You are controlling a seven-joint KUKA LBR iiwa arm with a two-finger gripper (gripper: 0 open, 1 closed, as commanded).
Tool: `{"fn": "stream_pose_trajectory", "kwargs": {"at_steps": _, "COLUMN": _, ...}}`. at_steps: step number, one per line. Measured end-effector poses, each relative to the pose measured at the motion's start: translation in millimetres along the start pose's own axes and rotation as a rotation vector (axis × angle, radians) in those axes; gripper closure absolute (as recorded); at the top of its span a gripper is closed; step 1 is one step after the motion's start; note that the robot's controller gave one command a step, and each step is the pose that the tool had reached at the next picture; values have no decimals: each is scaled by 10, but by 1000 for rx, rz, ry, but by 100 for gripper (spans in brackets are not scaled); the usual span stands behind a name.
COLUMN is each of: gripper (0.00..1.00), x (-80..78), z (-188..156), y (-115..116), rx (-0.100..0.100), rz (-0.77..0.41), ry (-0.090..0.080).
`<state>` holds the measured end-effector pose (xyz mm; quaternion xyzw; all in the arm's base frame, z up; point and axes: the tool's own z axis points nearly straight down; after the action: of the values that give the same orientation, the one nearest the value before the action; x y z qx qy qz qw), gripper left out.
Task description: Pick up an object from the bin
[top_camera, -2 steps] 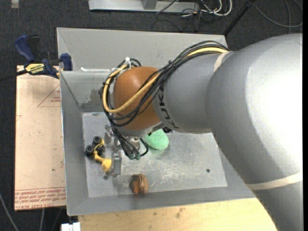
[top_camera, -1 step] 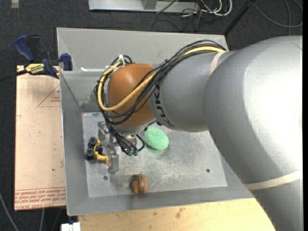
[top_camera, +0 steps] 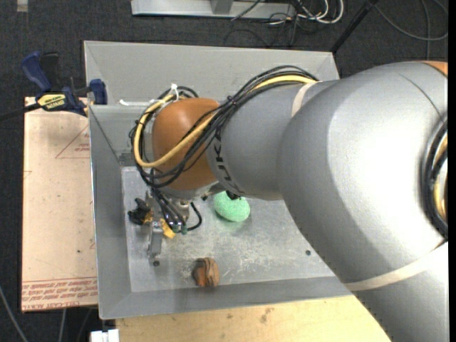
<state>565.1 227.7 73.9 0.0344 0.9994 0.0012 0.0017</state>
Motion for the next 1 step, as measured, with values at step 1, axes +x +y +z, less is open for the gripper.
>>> {"fn": "stream_pose_trajectory", "kwargs": {"at_steps": 1, "gripper": 100, "x": 92, "z": 43, "y": 58, "rx": 2, "rz": -208, "ry": 4}}
